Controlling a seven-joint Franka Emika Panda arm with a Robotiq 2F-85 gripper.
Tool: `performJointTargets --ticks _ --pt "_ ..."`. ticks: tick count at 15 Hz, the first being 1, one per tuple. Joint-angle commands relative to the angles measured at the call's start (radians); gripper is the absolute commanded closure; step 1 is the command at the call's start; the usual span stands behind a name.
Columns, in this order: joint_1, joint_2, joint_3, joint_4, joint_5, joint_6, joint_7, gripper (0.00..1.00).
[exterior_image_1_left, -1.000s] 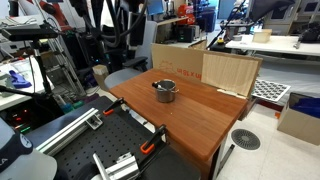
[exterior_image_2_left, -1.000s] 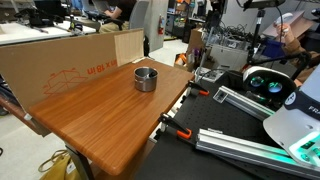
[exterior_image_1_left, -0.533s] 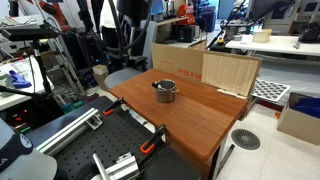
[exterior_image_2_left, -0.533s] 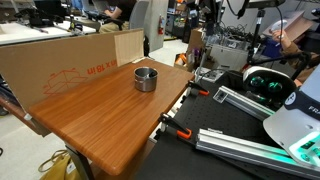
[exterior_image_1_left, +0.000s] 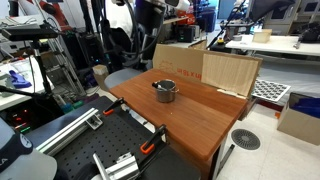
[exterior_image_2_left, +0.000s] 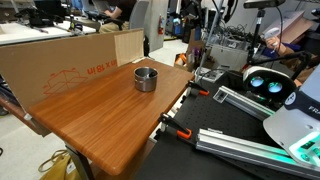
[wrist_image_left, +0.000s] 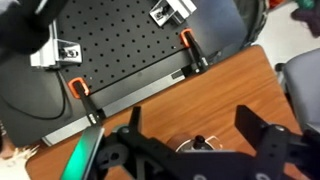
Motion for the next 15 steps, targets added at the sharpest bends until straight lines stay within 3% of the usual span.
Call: performJointTargets --ticks 1,15 --pt "-0.003 0.097 0.020 0.083 0.018 -0.017 0.056 0.00" --pt "0.061 0.445 0.072 0.341 -0.019 -0.009 0.266 0.00"
